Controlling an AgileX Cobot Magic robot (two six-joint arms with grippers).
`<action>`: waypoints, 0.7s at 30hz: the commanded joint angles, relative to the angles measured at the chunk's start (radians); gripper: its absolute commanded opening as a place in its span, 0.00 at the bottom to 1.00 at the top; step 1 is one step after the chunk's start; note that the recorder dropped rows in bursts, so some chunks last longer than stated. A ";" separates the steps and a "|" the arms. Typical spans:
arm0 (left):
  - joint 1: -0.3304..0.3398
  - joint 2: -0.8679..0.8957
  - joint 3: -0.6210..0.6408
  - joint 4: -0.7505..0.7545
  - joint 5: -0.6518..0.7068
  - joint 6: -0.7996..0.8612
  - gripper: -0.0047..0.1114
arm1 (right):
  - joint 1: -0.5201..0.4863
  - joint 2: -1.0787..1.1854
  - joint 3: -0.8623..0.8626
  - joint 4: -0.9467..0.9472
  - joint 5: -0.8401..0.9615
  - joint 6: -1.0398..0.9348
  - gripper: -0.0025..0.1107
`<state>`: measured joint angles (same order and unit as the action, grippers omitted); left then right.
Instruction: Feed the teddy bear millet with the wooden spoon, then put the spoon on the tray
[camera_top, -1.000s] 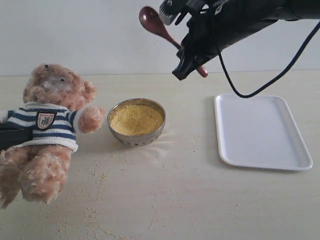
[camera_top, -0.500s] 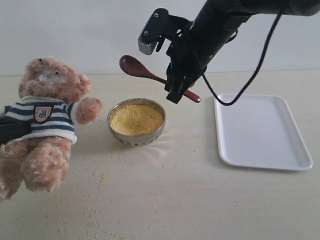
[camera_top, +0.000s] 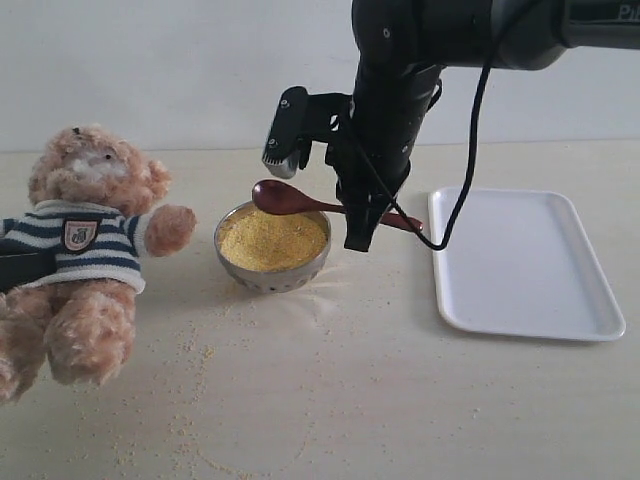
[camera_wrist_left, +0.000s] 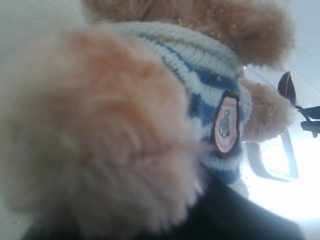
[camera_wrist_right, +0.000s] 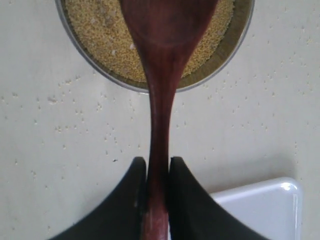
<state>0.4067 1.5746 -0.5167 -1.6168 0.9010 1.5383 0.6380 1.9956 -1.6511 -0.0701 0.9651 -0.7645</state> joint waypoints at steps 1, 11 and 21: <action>0.002 -0.002 -0.001 -0.017 0.015 0.004 0.08 | -0.001 -0.009 -0.006 -0.010 -0.029 0.007 0.02; 0.002 -0.002 -0.001 -0.017 0.015 0.004 0.08 | -0.001 -0.009 -0.006 -0.012 0.001 0.023 0.02; 0.002 -0.002 -0.001 -0.017 0.015 0.004 0.08 | 0.002 -0.009 0.015 -0.456 -0.122 0.697 0.02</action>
<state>0.4067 1.5746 -0.5167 -1.6168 0.8991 1.5383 0.6413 1.9956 -1.6511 -0.2477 0.9137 -0.4400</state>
